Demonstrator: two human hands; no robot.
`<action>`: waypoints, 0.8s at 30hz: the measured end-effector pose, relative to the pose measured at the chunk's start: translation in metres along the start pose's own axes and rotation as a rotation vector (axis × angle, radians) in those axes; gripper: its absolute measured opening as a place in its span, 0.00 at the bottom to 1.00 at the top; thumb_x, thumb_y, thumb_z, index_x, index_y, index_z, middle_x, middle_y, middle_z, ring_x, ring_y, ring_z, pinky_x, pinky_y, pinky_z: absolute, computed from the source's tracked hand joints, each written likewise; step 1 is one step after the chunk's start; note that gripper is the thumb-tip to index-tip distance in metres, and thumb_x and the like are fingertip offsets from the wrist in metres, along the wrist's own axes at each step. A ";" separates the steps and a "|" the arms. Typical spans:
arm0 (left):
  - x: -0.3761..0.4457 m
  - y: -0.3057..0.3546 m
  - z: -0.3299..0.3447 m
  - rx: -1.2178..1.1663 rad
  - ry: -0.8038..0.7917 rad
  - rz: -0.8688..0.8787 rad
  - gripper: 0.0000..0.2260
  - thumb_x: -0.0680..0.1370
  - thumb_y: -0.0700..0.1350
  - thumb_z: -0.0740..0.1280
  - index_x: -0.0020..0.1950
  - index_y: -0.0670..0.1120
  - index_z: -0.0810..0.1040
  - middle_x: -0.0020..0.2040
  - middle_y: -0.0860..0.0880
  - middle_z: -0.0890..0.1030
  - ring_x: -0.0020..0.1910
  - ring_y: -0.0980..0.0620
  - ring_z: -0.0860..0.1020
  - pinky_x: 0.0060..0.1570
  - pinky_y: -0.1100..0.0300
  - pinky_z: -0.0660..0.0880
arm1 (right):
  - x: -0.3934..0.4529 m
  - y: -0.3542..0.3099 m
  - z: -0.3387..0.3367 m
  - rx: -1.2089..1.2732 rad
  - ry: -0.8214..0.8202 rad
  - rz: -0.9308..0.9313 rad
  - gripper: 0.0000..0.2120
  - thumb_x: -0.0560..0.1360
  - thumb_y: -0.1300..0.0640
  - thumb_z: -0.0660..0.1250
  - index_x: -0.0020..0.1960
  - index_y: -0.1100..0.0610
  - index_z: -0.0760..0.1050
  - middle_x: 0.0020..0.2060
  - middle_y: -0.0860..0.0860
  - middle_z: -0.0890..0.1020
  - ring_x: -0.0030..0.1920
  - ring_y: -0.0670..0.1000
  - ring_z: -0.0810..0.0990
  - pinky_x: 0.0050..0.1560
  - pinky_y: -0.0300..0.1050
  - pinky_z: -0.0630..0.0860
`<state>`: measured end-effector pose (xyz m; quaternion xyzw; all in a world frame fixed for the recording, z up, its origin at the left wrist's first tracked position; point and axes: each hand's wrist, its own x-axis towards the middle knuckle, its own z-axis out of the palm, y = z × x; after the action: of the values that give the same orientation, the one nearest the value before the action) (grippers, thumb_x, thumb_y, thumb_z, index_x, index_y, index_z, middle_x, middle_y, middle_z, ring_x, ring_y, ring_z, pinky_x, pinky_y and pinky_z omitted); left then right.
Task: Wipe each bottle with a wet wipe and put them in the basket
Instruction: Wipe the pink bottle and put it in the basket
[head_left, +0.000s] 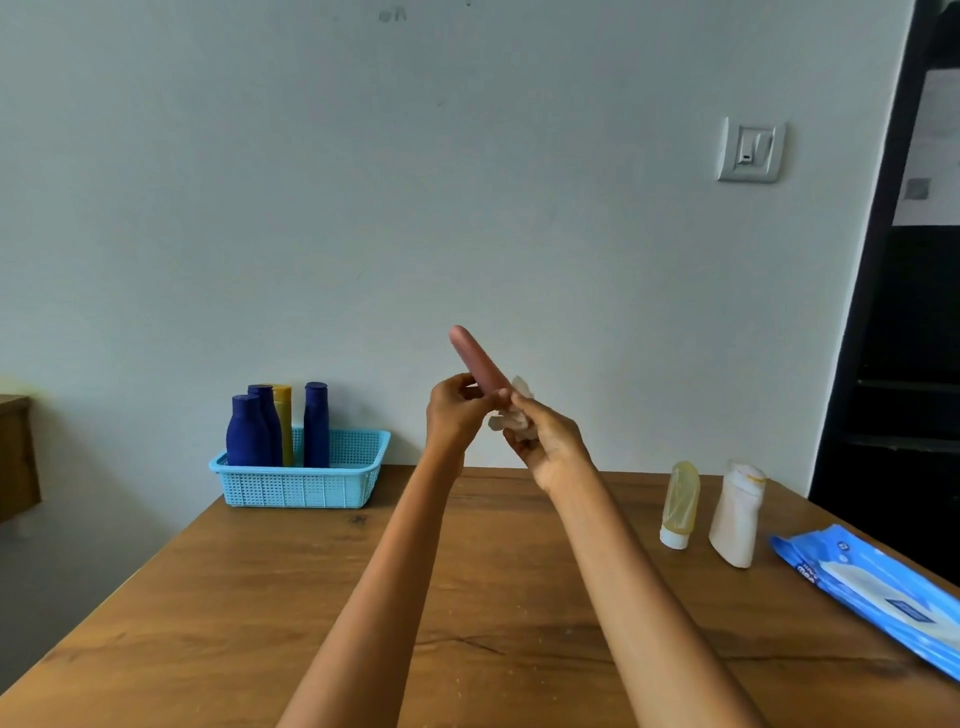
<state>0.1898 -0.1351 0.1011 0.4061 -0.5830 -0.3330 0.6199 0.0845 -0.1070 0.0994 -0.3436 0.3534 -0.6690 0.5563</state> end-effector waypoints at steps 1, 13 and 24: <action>-0.001 0.001 -0.002 -0.018 -0.017 -0.012 0.11 0.73 0.41 0.72 0.54 0.44 0.77 0.45 0.49 0.81 0.49 0.49 0.81 0.53 0.56 0.77 | 0.001 0.000 -0.001 0.009 0.016 -0.018 0.04 0.74 0.59 0.69 0.47 0.60 0.78 0.32 0.52 0.78 0.32 0.49 0.77 0.38 0.39 0.76; -0.008 0.006 0.002 -0.260 -0.176 -0.225 0.09 0.81 0.36 0.57 0.48 0.38 0.77 0.44 0.41 0.81 0.43 0.47 0.80 0.49 0.56 0.78 | 0.013 0.008 -0.006 -0.476 0.069 -0.364 0.16 0.75 0.61 0.67 0.62 0.59 0.76 0.54 0.53 0.82 0.52 0.52 0.81 0.54 0.45 0.79; -0.004 0.001 -0.002 -0.380 -0.200 -0.355 0.06 0.77 0.37 0.66 0.49 0.34 0.79 0.44 0.39 0.81 0.44 0.46 0.80 0.50 0.55 0.79 | 0.013 0.012 -0.001 -0.733 0.185 -0.619 0.12 0.77 0.61 0.64 0.59 0.60 0.79 0.54 0.55 0.82 0.54 0.54 0.80 0.51 0.41 0.77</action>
<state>0.1918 -0.1309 0.1006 0.3437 -0.4880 -0.5782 0.5563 0.0877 -0.1212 0.0891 -0.5448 0.4949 -0.6623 0.1398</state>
